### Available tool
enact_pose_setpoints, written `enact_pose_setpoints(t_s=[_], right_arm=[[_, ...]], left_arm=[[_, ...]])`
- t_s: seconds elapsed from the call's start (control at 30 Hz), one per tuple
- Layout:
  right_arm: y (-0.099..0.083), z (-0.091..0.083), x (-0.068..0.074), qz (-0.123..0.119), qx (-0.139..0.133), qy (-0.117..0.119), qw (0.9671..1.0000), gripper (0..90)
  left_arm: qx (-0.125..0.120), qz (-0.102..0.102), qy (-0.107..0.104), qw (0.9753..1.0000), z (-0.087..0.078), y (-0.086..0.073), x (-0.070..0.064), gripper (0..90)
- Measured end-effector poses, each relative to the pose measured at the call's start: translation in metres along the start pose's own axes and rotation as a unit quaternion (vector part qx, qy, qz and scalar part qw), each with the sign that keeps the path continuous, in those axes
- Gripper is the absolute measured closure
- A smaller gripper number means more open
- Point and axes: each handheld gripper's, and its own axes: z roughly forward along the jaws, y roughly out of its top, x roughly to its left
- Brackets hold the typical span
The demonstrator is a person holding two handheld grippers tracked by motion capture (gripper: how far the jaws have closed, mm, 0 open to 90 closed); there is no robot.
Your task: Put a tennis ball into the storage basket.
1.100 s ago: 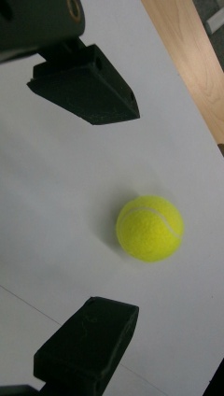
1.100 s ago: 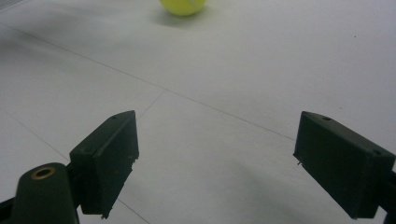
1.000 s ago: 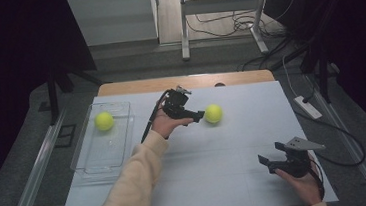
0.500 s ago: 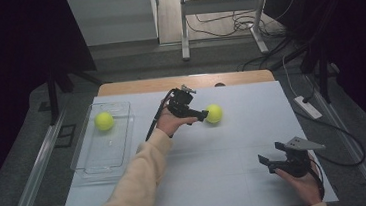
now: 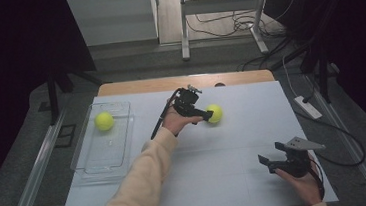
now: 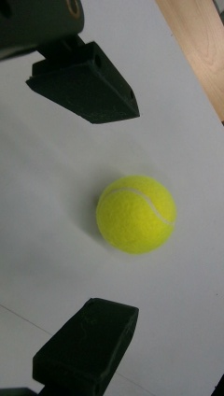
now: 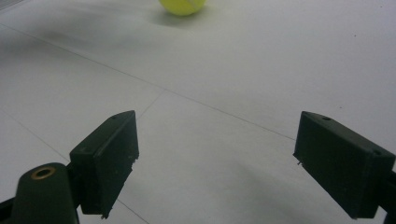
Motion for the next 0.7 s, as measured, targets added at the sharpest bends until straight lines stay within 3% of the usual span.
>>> enact_pose_setpoints(t_s=[0.23,0.7], right_arm=[[0.000,0.000,0.000,0.000,0.000,0.000,1.0000,13.8],[0.000,0.001,0.000,0.001,0.001,-0.001,1.0000,13.9]], left_arm=[[0.001,0.006,0.002,1.0000,0.009,0.001,-0.003,8.0],[0.007,-0.001,0.000,1.0000,0.027,0.003,-0.005,7.7]])
